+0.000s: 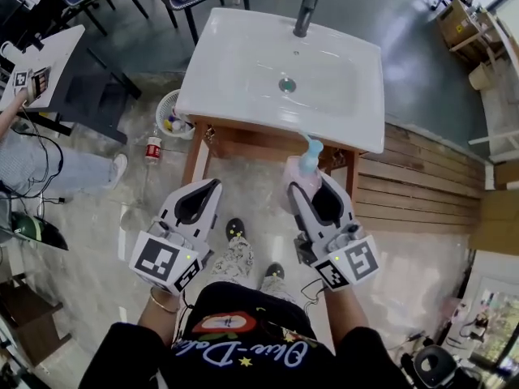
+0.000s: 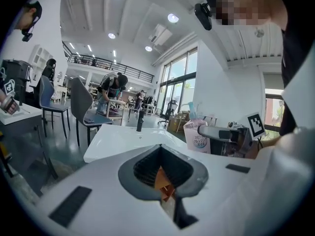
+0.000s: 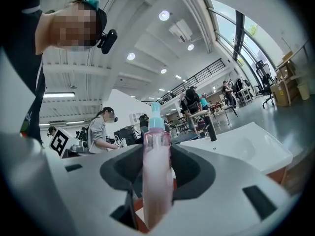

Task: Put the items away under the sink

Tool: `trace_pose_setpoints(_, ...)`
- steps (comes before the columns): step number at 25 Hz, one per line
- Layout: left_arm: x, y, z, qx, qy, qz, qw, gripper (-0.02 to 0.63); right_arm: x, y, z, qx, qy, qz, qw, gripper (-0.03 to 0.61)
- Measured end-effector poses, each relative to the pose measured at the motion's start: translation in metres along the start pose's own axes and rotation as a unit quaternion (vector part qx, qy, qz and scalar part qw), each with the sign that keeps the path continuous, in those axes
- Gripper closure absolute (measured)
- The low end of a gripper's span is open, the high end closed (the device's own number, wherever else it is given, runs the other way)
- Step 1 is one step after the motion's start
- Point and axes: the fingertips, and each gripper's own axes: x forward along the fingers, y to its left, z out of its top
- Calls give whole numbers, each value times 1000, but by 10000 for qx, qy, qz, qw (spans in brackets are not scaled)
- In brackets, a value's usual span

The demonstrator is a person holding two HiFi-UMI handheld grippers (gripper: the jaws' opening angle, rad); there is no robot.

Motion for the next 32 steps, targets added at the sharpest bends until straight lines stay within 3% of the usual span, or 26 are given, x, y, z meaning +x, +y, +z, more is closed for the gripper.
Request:
trace_pose_setpoints(9, -3, -16, -14, -86, 25, -47, 9999, 606, -15, -3, -9, -14, 45, -46, 10000, 394)
trace_pose_setpoints(14, 2, -14, -8, 108, 35, -295, 9995, 606, -16, -4, -7, -75, -6, -213, 9997, 394)
trace_pose_setpoints(17, 7, -9, 3, 197, -86, -239, 9995, 606, -15, -5, -9, 7, -20, -236, 9997, 394)
trace_pose_setpoints(32, 5, -56, -11, 438, -263, 507, 9974, 606, -53, -12, -14, 60, 183, 634, 9978, 394)
